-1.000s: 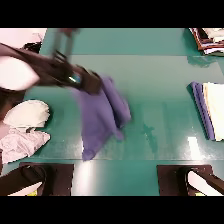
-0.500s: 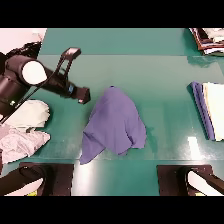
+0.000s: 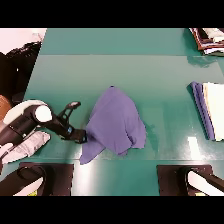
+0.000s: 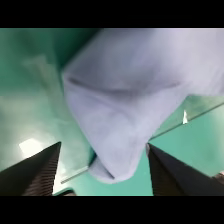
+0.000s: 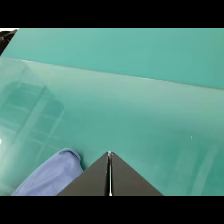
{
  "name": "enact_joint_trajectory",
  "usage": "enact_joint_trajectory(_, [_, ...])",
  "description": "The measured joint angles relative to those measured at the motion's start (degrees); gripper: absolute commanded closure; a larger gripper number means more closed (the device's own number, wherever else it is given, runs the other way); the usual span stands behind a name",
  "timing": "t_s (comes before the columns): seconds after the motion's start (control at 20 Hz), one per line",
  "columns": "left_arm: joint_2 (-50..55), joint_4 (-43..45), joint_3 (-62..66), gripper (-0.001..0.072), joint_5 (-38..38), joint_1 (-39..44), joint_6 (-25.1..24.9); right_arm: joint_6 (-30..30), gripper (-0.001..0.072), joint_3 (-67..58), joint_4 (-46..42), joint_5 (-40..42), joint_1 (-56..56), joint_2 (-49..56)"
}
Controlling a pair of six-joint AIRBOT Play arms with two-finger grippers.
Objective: Fold the shirts.
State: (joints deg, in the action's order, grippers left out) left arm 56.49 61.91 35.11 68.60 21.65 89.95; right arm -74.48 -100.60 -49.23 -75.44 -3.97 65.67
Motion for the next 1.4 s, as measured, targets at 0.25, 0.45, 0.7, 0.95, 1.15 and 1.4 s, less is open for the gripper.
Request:
enact_joint_trajectory(0.25, [-0.5, -7.8, -7.3, 0.0265, -6.0, 0.1, -3.0, 0.0, 0.0693, 0.0, 0.2, 0.0, 0.0, 0.8])
enact_joint_trajectory(0.45, [-0.6, -11.3, -8.7, 0.0681, -9.7, 0.1, -4.7, 0.0, 0.0694, 0.0, 0.2, 0.2, 0.0, 0.9])
enact_joint_trajectory(0.7, [-0.5, -6.4, -3.1, 0.0682, -7.0, -5.1, -5.6, 0.0, 0.0693, 0.0, 0.2, -1.0, 0.0, 1.9])
enact_joint_trajectory(0.95, [-0.6, 6.5, 11.1, 0.0681, -1.3, -17.9, -5.8, -0.1, 0.0693, 0.0, -0.1, -7.6, 4.5, 9.0])
enact_joint_trajectory(1.15, [-0.6, 10.6, 18.8, 0.0681, 0.3, -25.6, -5.9, -0.1, 0.0172, 0.0, -1.2, -7.3, 14.0, 18.9])
enact_joint_trajectory(1.4, [-0.6, 12.1, 21.4, 0.0681, 1.5, -28.2, -6.0, -0.1, 0.0183, 0.0, -1.7, -1.1, 24.0, 34.6])
